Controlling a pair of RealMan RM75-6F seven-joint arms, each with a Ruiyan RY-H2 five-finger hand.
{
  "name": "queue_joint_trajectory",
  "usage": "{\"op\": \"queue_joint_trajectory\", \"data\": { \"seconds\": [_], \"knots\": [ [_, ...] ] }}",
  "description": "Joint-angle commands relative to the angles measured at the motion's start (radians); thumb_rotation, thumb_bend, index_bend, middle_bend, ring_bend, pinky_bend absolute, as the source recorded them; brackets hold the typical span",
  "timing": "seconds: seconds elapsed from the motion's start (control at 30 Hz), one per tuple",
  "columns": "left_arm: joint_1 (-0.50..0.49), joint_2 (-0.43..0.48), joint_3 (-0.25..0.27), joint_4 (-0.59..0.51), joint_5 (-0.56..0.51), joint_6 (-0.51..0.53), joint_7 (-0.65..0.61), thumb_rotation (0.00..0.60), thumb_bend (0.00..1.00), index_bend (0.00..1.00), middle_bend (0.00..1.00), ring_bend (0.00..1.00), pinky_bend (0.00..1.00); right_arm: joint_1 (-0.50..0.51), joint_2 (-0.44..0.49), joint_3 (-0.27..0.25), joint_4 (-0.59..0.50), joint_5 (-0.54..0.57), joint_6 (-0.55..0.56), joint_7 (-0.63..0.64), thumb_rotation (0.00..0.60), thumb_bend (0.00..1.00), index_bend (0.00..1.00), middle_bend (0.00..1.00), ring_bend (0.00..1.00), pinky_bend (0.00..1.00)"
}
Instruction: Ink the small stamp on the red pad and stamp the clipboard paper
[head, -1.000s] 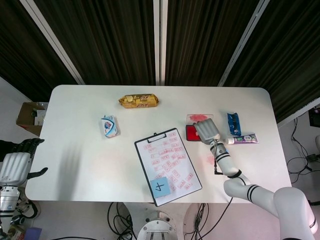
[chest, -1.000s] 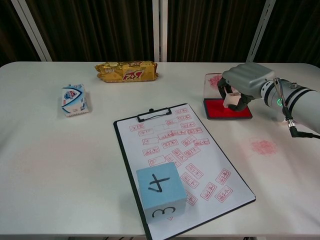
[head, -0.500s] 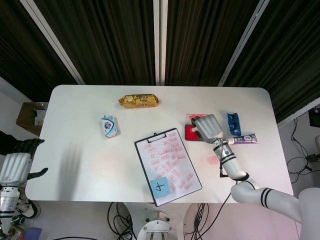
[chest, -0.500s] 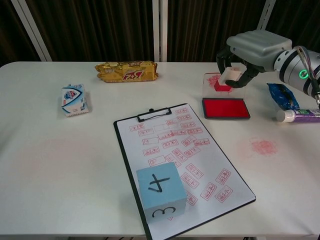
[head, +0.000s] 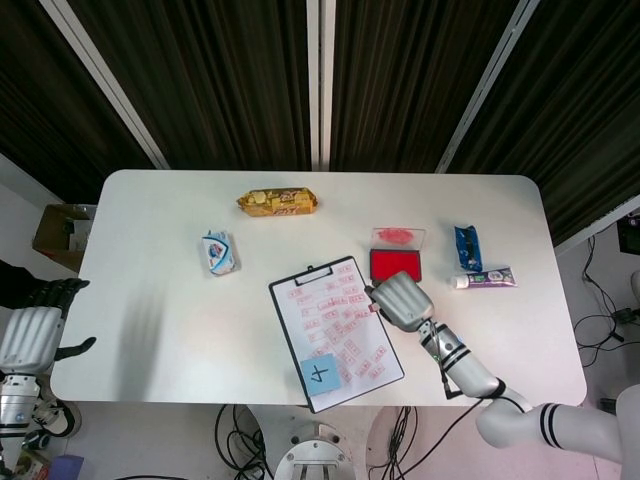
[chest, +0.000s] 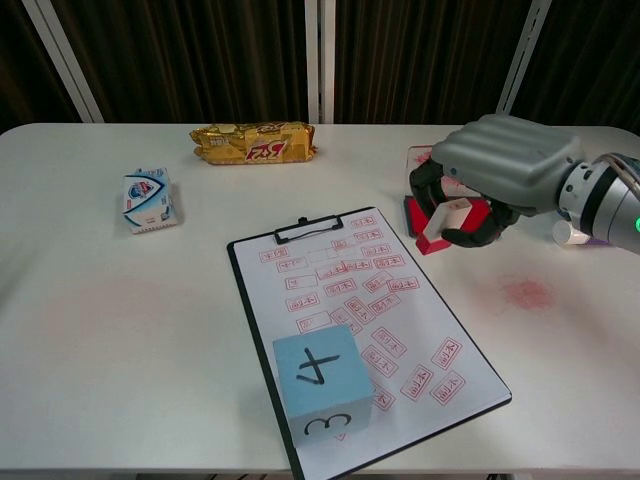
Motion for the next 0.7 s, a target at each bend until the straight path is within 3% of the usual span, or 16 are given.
{"op": "queue_joint_trajectory", "data": {
  "seconds": [0.03,0.3,0.7],
  "knots": [
    [-0.001,-0.001,0.0,0.0,0.002,0.0,0.0,0.6,0.0,0.19,0.19,0.16,0.25,-0.019,-0.003,-0.03,-0.012,-0.02,0.007,-0.026,0.6,0.48,1.0,0.89,0.92,0.98],
    [0.002,-0.003,0.003,0.006,0.003,0.001,-0.007,0.6,0.0,0.19,0.19,0.16,0.25,-0.051,-0.049,-0.056,0.025,-0.035,0.032,-0.051,0.6,0.48,1.0,0.89,0.92,0.98],
    [0.008,-0.004,0.003,0.018,0.003,0.008,-0.023,0.6,0.0,0.19,0.19,0.16,0.25,-0.048,-0.132,-0.035,0.081,0.005,0.001,-0.107,0.6,0.48,1.0,0.89,0.92,0.98]
  ]
}}
